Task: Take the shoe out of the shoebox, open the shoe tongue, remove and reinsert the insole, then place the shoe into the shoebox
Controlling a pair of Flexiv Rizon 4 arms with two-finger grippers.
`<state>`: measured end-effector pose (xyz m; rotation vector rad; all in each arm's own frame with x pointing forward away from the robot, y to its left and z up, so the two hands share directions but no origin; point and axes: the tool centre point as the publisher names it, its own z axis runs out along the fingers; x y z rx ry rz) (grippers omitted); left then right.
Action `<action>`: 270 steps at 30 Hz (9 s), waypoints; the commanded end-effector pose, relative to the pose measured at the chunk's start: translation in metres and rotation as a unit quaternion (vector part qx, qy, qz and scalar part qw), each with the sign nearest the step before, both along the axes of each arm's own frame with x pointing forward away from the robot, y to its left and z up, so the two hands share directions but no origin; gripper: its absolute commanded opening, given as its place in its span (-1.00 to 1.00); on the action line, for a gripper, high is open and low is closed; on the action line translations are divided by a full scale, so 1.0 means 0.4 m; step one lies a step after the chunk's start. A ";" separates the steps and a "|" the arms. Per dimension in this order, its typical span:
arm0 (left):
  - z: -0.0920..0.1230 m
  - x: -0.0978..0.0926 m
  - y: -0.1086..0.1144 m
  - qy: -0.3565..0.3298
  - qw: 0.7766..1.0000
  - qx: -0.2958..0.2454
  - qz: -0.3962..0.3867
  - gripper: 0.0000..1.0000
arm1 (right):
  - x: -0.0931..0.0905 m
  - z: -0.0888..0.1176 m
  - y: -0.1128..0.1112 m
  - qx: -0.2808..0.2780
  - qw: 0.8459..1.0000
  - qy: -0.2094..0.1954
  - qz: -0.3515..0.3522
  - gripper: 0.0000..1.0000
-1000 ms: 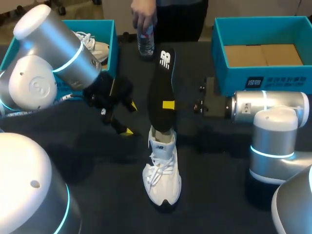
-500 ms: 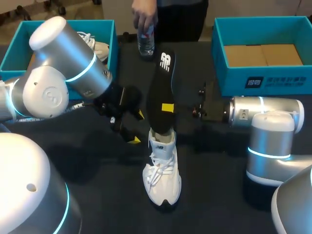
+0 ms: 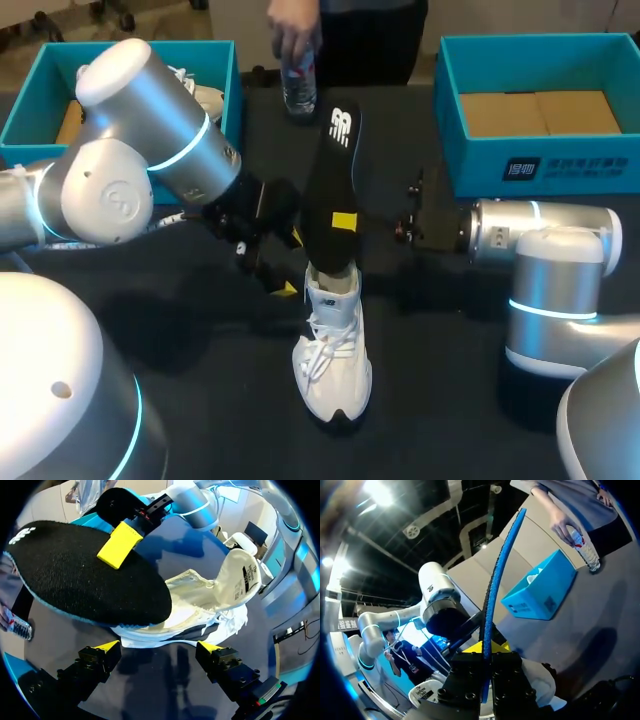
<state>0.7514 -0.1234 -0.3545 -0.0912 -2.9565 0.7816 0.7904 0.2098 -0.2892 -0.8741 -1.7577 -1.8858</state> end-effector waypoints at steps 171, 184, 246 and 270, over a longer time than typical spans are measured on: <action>-0.015 0.007 0.003 0.000 1.000 0.002 0.008 1.00 | -0.088 -0.080 0.053 -0.031 0.999 0.008 0.034 -0.61; -0.015 0.007 0.003 0.000 1.000 0.002 0.008 1.00 | -0.082 -0.124 0.061 -0.031 0.996 0.075 0.022 -1.00; -0.015 0.007 0.003 0.000 1.000 0.002 0.008 1.00 | -0.092 -0.128 0.067 -0.048 0.992 0.109 -0.029 -1.00; -0.015 0.007 0.003 0.000 1.000 0.002 0.008 1.00 | -0.122 -0.088 0.071 -0.088 0.991 0.098 -0.030 -0.11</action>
